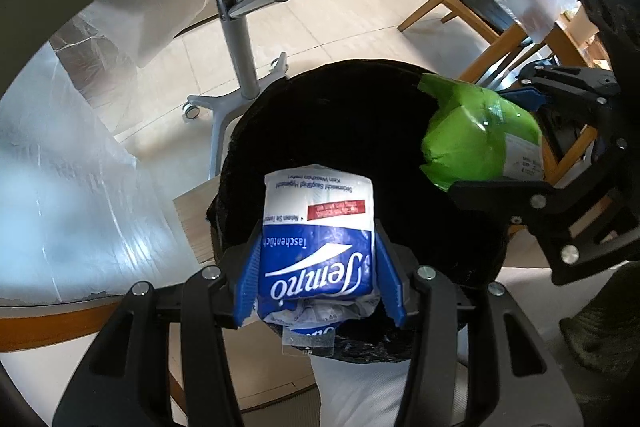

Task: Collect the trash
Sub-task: 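Open both tools to drop the Jemmo pack and green bag into the bin, then move both tools back over the table toward the remaining trash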

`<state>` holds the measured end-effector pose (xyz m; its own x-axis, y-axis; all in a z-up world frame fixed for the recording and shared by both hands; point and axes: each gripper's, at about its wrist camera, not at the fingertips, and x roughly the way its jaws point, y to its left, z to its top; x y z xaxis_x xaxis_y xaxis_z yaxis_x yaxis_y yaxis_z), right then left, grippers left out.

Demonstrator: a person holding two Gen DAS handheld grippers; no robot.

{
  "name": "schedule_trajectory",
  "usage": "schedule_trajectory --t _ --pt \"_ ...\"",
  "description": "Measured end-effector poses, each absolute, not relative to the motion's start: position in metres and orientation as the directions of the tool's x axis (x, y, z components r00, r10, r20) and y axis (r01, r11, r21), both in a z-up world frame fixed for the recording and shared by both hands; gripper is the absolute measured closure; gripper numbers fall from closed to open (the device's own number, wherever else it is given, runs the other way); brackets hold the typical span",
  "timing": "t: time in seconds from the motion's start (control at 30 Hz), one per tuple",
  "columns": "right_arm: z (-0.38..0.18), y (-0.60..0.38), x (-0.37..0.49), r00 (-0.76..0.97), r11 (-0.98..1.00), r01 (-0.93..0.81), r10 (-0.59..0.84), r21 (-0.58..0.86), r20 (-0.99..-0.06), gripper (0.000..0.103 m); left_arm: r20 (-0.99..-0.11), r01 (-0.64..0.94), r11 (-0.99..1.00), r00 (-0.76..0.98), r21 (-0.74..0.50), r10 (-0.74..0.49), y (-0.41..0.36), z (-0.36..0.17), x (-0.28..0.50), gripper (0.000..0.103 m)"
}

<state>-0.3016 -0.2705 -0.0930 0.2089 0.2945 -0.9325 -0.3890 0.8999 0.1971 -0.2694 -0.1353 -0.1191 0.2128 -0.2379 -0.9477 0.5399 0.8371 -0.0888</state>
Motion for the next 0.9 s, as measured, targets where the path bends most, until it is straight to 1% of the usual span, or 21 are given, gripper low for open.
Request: schedule_trajectory --t 0.03,0.07,0.13,0.33,0.43,0.73,0.8,0.9 --pt "-0.092 -0.271 -0.302 0.213 0.9 -0.387 0.297 0.198 -0.931 0.022 -0.946 0.541 0.836 0.217 -0.089 -0.241 -0.135 -0.118 -0.27 0.044" --pt "-0.092 -0.272 -0.302 0.219 0.902 -0.384 0.296 0.196 -0.93 0.017 -0.944 0.54 0.838 0.227 -0.083 -0.24 -0.135 -0.116 -0.27 0.031" --pt "-0.09 -0.275 -0.302 0.235 0.909 -0.37 0.293 0.193 -0.927 0.014 -0.937 0.542 0.837 0.245 -0.082 -0.25 -0.134 -0.113 -0.271 0.023" --pt "-0.089 -0.283 -0.298 0.236 0.918 -0.335 0.298 0.211 -0.925 0.013 -0.938 0.526 0.847 0.247 -0.08 -0.242 -0.131 -0.112 -0.27 0.023" --pt "-0.09 -0.285 -0.299 0.237 0.921 -0.326 0.298 0.213 -0.925 0.012 -0.937 0.524 0.849 0.254 -0.075 -0.24 -0.129 -0.111 -0.27 0.018" --pt "-0.089 -0.29 -0.298 0.235 0.921 -0.312 0.311 0.231 -0.921 0.012 -0.934 0.512 0.855 0.26 -0.083 -0.246 -0.125 -0.108 -0.268 0.016" --pt "-0.086 -0.291 -0.299 0.239 0.921 -0.311 0.312 0.232 -0.919 0.012 -0.933 0.507 0.858 0.262 -0.083 -0.246 -0.123 -0.107 -0.268 0.014" --pt "-0.076 -0.294 -0.302 0.245 0.92 -0.313 0.319 0.237 -0.915 0.012 -0.929 0.5 0.863 0.282 -0.071 -0.24 -0.119 -0.097 -0.271 0.014"
